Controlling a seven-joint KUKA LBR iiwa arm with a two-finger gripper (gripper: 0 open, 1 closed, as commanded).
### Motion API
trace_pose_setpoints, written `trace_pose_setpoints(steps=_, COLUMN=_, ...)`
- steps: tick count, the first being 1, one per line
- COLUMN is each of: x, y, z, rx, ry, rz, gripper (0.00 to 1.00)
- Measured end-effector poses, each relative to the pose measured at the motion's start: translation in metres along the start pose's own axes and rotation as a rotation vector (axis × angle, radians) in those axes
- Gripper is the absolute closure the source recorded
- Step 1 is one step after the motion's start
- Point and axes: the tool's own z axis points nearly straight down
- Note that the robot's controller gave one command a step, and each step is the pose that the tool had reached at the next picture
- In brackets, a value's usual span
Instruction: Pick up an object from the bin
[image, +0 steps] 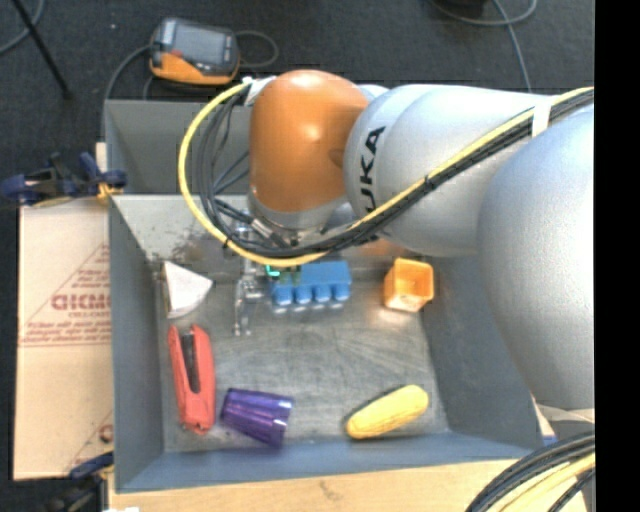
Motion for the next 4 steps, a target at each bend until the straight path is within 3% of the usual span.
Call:
trace_pose_setpoints(steps=1, x=-0.001, y=-0.001, z=-0.005, rx=-0.001, ry=-0.007, rz=0.003, gripper=0.00)
trace_pose_setpoints(steps=2, x=-0.013, y=0.010, z=0.004, rx=0.001, ry=-0.013, rz=-0.034, gripper=0.00)
trace_pose_setpoints(steps=3, x=-0.028, y=0.003, z=0.067, rx=0.001, ry=-0.014, rz=-0.317, gripper=0.00)
trace_pose_setpoints(steps=4, x=-0.032, y=0.006, z=0.102, rx=0.004, ry=-0.018, rz=-0.444, gripper=0.00)
